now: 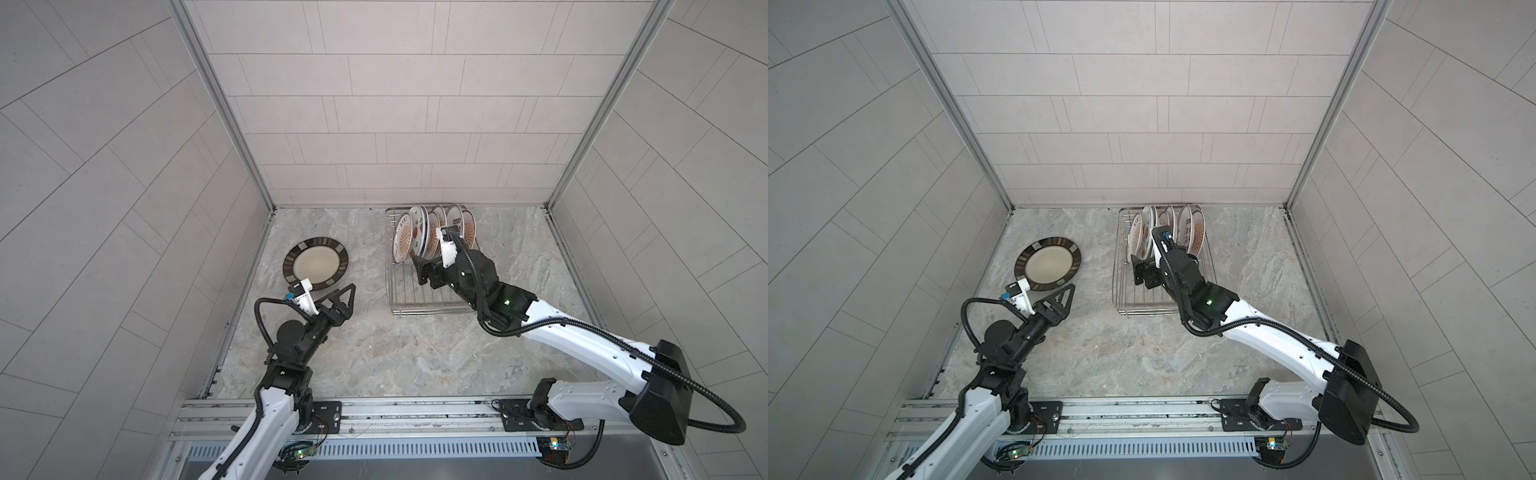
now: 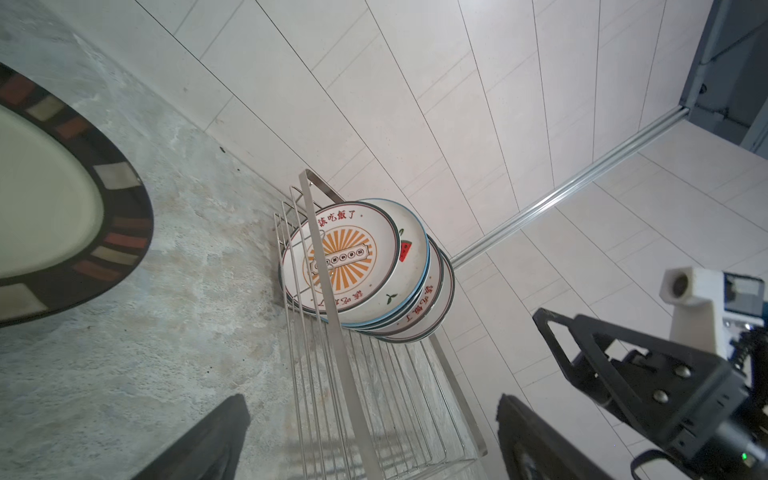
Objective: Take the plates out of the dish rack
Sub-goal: 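Move right gripper over the rack while left gripper rises toward the rack, then grasp the top rim of the watermelon plate with the right gripper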
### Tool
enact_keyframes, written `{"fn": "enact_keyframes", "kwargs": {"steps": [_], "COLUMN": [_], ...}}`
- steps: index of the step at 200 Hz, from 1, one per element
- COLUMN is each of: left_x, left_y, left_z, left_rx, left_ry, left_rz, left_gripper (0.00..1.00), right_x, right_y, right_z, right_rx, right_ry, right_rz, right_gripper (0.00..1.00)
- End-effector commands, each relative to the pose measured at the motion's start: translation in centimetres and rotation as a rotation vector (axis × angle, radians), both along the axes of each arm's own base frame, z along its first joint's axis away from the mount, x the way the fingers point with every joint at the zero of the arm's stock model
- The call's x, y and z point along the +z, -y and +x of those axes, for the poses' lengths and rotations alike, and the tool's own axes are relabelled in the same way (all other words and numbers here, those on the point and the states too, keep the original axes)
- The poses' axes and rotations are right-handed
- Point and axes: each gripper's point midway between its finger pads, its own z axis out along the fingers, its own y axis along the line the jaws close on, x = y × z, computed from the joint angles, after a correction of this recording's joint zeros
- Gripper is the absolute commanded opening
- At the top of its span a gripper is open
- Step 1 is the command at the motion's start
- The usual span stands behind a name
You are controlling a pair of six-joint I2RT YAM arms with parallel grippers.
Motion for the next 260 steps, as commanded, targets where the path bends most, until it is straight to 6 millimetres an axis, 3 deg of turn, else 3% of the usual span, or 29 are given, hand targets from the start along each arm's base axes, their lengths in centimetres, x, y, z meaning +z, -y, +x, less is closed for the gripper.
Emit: {"fn": "enact_keyframes", "kwargs": {"steps": [1, 45, 77, 115, 182, 260], "left_x": [3.3, 3.9, 2.9, 1.9, 1.7, 1.6], "left_y": [2.2, 5.7, 8.1, 8.0, 7.8, 7.6], "left_z": [-0.5, -0.7, -0.1, 1.3, 1.6, 1.6], "left_rx": [-0.076, -0.199, -0.286, -0.248, -0.228, -0.217], "left_ry": [0.123, 0.158, 0.145, 0.122, 0.119, 0.115], "left_rz": [0.044, 0.048, 0.073, 0.134, 0.154, 0.166], "left_gripper": [0.99, 0.98, 0.98, 0.98, 0.98, 0.99], "right_x": [-0.5, -1.1, -0.9, -1.2, -2.5, -4.4], "right_y": [0.6, 0.4, 0.6, 0.4, 0.1, 0.7], "right_z": [1.7, 5.1, 7.1, 9.0, 12.6, 14.5], "right_rx": [-0.058, -0.116, -0.19, -0.247, -0.314, -0.386], "right_ry": [-0.05, -0.102, -0.128, -0.165, -0.225, -0.264], "right_rz": [-0.025, -0.081, -0.169, -0.244, -0.337, -0.41], "right_gripper": [0.9, 0.67, 0.48, 0.4, 0.33, 0.25]}}
